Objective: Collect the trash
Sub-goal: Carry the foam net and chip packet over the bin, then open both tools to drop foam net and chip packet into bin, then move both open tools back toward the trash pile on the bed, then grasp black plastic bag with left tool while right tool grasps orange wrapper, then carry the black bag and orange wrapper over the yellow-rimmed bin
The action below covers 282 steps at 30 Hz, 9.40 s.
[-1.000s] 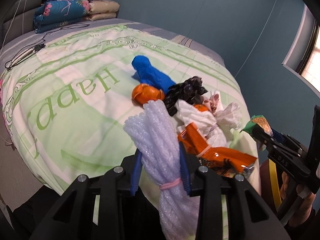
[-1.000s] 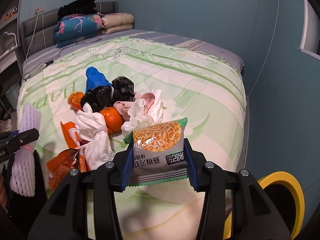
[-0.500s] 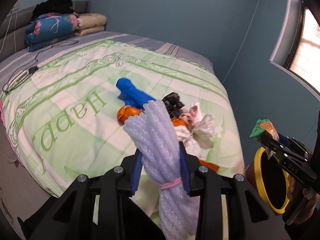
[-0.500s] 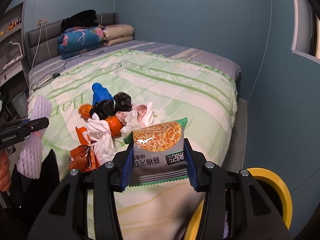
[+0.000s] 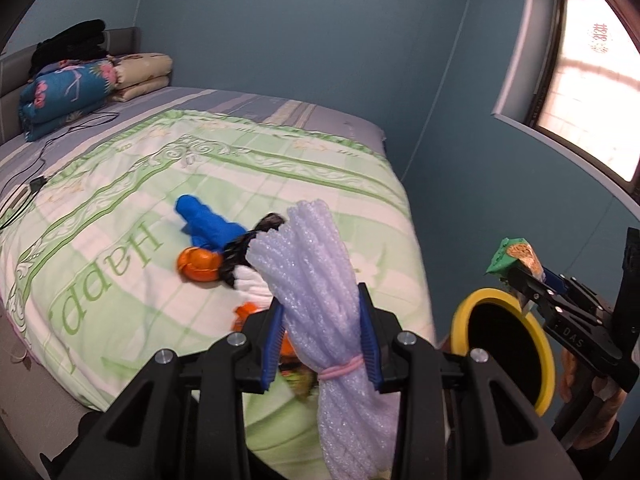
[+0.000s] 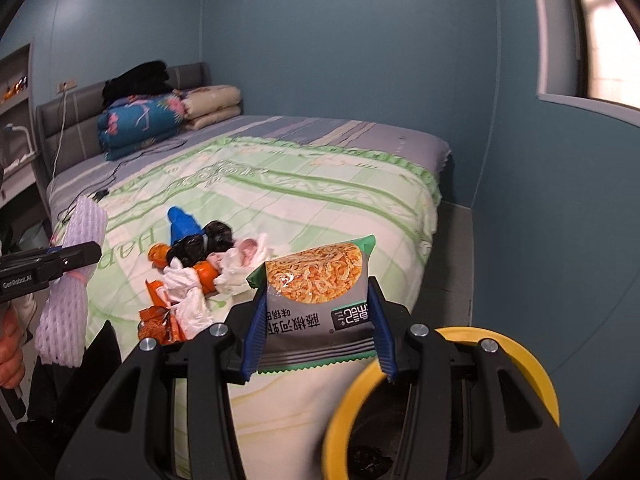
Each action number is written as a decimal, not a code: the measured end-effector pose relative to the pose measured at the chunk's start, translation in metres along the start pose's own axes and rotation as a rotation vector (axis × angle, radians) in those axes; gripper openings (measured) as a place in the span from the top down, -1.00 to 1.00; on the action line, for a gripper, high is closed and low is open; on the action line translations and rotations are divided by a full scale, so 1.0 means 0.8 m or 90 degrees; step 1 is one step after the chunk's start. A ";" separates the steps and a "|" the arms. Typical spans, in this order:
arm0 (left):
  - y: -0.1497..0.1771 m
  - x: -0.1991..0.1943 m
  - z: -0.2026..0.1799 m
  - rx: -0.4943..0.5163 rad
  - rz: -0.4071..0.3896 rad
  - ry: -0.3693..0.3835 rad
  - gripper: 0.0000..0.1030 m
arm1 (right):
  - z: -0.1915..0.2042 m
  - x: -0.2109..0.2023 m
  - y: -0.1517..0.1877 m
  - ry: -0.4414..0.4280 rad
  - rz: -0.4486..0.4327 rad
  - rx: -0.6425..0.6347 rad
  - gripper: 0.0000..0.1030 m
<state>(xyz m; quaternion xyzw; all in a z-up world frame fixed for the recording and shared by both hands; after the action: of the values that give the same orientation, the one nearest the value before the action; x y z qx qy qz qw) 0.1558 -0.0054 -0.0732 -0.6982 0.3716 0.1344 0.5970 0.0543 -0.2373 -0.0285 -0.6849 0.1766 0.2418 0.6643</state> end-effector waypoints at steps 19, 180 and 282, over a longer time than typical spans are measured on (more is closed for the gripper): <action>-0.032 0.004 -0.148 0.111 -0.011 0.110 0.38 | -0.099 -0.068 0.013 0.092 -0.050 0.060 0.15; -0.067 0.298 0.119 0.001 0.152 -0.009 0.63 | 0.184 0.154 0.076 -0.198 0.119 -0.098 0.38; -0.051 0.090 -0.189 0.117 0.046 0.217 0.66 | -0.145 -0.067 0.053 0.138 -0.043 0.129 0.93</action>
<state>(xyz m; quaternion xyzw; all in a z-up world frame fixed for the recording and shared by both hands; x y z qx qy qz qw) 0.1946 -0.1723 -0.0507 -0.6397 0.5029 0.0011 0.5813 -0.0022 -0.3591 -0.0335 -0.6419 0.2477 0.1250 0.7149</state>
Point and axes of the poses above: each gripper's, at about its wrist camera, not at the fingertips, and x roughly the way its jaws point, z to its left, y to its underside, the point moved 2 cm from there along x, roughly the way its jaws point, and after that the axes turned 3 degrees about z, right-handed, at the moved point
